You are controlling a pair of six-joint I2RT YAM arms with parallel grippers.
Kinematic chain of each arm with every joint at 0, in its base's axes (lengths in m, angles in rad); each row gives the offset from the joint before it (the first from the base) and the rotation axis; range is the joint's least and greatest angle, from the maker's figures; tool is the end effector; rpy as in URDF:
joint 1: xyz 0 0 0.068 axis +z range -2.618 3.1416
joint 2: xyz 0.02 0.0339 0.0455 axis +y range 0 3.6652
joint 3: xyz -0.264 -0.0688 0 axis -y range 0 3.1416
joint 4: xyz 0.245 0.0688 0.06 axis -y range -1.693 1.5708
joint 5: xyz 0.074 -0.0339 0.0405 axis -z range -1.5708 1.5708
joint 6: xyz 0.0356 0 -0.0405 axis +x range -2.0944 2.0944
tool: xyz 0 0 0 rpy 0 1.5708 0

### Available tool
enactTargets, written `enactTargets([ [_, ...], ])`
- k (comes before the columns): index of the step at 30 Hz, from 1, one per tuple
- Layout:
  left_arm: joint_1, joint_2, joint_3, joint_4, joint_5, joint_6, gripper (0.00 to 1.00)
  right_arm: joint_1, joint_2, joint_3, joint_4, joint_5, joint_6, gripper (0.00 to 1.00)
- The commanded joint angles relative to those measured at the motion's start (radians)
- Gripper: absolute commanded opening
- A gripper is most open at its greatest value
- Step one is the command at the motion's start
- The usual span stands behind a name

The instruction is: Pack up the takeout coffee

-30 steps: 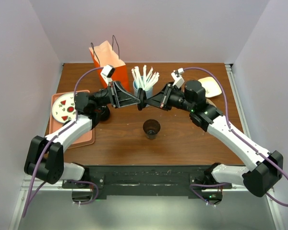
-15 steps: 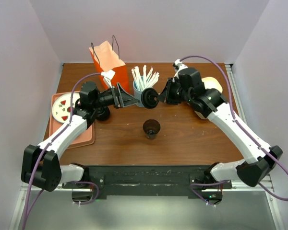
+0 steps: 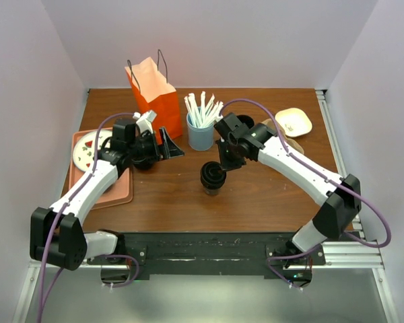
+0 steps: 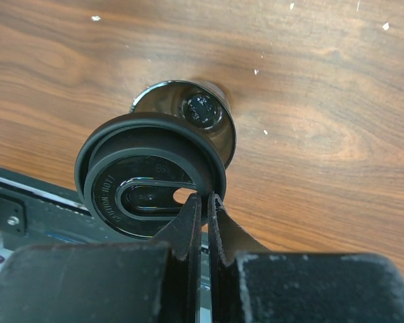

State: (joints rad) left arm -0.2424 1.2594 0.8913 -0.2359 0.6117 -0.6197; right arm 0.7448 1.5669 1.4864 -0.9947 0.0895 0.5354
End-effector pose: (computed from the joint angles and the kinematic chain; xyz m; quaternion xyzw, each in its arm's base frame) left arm 0.2613 -0.0857 0.2740 -0.0209 0.8556 -0.4274 0.2913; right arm 0.2375 0.2146 0.3213 -0.0903 0.9643 0.1116 0.2224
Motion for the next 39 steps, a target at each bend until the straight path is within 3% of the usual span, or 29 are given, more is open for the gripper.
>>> enactTargets([
  [1,0.005,0.003,0.040,-0.026,0.020,0.061,0.83,0.005,0.010,0.000,-0.012,0.032,-0.026,0.00],
  [6,0.003,0.038,0.023,0.023,0.100,0.041,0.82,0.007,0.045,-0.003,0.022,0.041,-0.028,0.00],
  [25,-0.006,0.072,0.011,0.032,0.099,0.043,0.78,0.021,0.150,0.040,0.007,0.058,-0.034,0.00],
  [32,-0.012,0.077,0.020,0.030,0.097,0.057,0.77,0.025,0.139,0.061,-0.004,0.032,-0.023,0.21],
  [39,-0.020,0.081,0.021,0.020,0.091,0.064,0.76,0.025,0.131,0.072,-0.027,0.030,-0.015,0.23],
])
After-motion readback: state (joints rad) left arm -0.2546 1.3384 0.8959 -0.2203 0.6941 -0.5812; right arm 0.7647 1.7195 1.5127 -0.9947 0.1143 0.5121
